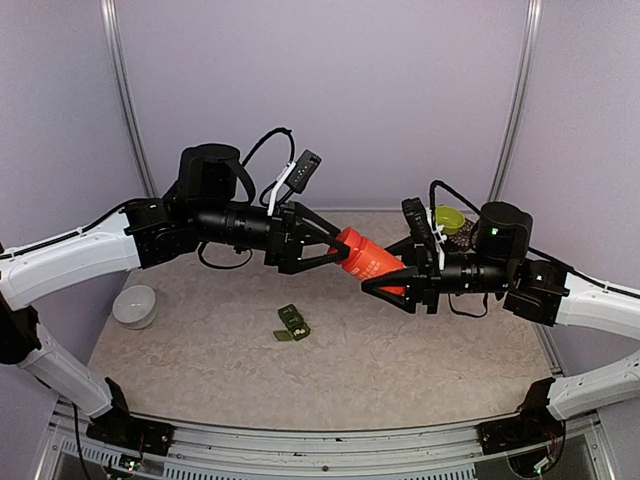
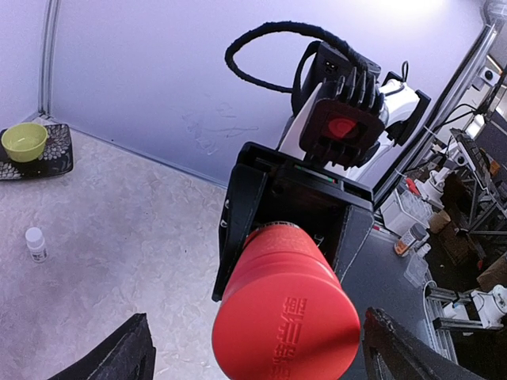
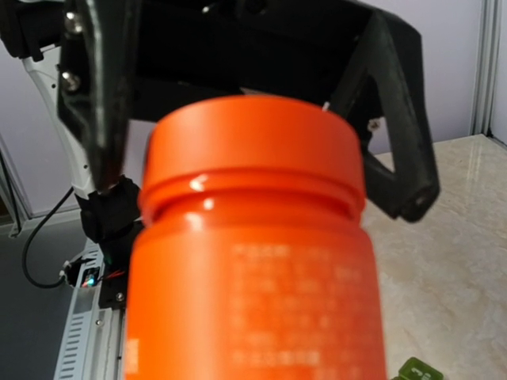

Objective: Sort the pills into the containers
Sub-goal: Screw the lid of the pill bottle onto the pill bottle.

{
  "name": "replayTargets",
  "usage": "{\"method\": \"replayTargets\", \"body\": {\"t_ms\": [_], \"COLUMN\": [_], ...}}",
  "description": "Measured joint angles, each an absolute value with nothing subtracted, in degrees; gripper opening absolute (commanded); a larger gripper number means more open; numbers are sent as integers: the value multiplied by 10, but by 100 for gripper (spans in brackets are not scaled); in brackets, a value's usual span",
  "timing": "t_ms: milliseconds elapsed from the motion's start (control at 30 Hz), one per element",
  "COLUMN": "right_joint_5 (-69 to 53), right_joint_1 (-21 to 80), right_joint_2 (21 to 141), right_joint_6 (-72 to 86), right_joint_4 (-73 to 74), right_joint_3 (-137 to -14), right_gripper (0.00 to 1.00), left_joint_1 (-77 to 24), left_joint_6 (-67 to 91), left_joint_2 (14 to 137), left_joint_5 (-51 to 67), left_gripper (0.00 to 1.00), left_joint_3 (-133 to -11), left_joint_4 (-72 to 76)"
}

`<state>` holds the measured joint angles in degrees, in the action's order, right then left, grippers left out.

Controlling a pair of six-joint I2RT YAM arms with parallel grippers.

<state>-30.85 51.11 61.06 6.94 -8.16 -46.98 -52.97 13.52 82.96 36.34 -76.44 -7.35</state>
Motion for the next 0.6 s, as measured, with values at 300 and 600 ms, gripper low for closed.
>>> {"method": "replayTargets", "body": {"t_ms": [300,600], "right_joint_5": [-309,-309], "right_joint_1": [511,511], "right_joint_2": [617,621], "right_joint_6": [69,70], "right_joint_4": [-81,-79], "right_joint_3": [-470,-470], "right_gripper": [0,0], "left_joint_1": [-530,-532], "left_joint_6": [132,128], "left_joint_2": [830,830], "left_joint_5": [375,385], "left_gripper": [76,70], "left_joint_3": [-764,-770], "left_joint_4": [-74,-76]}}
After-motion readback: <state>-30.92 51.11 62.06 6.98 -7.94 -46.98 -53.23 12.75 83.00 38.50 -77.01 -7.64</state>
